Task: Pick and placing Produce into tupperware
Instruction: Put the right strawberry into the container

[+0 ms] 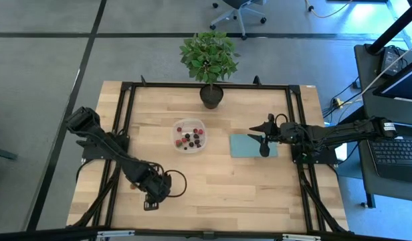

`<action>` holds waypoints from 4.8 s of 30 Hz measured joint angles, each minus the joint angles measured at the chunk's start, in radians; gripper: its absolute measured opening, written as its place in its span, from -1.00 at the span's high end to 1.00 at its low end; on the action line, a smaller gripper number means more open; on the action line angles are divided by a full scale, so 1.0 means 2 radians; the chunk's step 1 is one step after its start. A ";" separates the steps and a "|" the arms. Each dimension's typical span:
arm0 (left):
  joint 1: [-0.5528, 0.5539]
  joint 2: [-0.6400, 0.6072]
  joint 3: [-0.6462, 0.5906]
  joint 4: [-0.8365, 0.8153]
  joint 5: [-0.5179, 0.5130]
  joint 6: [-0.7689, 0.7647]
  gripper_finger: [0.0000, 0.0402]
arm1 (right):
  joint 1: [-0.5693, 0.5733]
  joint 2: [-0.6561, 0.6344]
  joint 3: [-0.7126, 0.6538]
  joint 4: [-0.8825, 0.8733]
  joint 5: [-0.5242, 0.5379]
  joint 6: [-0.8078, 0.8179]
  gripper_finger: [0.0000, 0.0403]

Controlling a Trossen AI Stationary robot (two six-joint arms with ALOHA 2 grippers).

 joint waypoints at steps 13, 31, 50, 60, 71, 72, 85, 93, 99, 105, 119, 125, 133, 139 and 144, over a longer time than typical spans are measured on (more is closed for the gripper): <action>0.000 0.000 0.000 0.000 -0.001 -0.002 0.18 | 0.000 0.000 0.000 0.000 0.000 0.002 0.30; 0.013 0.000 0.000 -0.001 0.009 -0.048 -0.30 | 0.000 0.000 0.000 0.000 0.000 0.002 0.30; -0.045 0.000 0.000 -0.007 -0.051 -0.096 -0.44 | 0.000 0.000 0.000 0.000 0.000 0.003 0.30; -0.054 0.034 -0.001 -0.022 -0.020 -0.290 -0.44 | 0.000 0.000 0.000 0.000 0.000 0.000 0.30; -0.054 0.072 -0.001 -0.019 -0.023 -0.398 -0.44 | 0.000 0.000 0.000 0.000 0.000 -0.003 0.30; -0.053 0.072 -0.001 -0.018 -0.026 -0.411 -0.44 | 0.000 0.000 0.000 0.000 0.000 -0.004 0.30; -0.041 0.072 -0.001 -0.017 -0.039 -0.465 -0.44 | 0.000 0.000 0.000 -0.001 0.000 -0.002 0.30; -0.036 0.072 -0.001 -0.017 -0.039 -0.470 -0.44 | 0.000 0.000 0.000 -0.004 0.000 -0.002 0.30; -0.037 0.072 -0.001 -0.017 -0.039 -0.470 -0.44 | 0.000 0.000 0.000 -0.004 0.000 -0.002 0.30; -0.037 0.072 -0.001 -0.017 -0.043 -0.470 -0.44 | 0.000 0.000 0.000 -0.004 0.000 -0.007 0.30; -0.037 0.087 0.001 -0.015 -0.031 -0.460 -0.44 | 0.000 0.000 0.000 -0.004 0.000 -0.011 0.30; -0.027 0.101 0.002 -0.013 -0.019 -0.451 -0.44 | 0.000 0.000 0.000 -0.004 0.000 -0.010 0.30; -0.025 0.099 0.001 -0.008 0.011 -0.447 -0.41 | 0.000 0.000 0.000 -0.004 0.000 -0.010 0.30; -0.025 0.100 0.001 -0.002 0.009 -0.445 -0.22 | 0.000 0.000 0.000 -0.004 0.000 -0.010 0.30; -0.023 0.100 0.000 0.000 0.007 -0.444 -0.04 | 0.000 0.000 0.000 -0.004 0.000 -0.011 0.30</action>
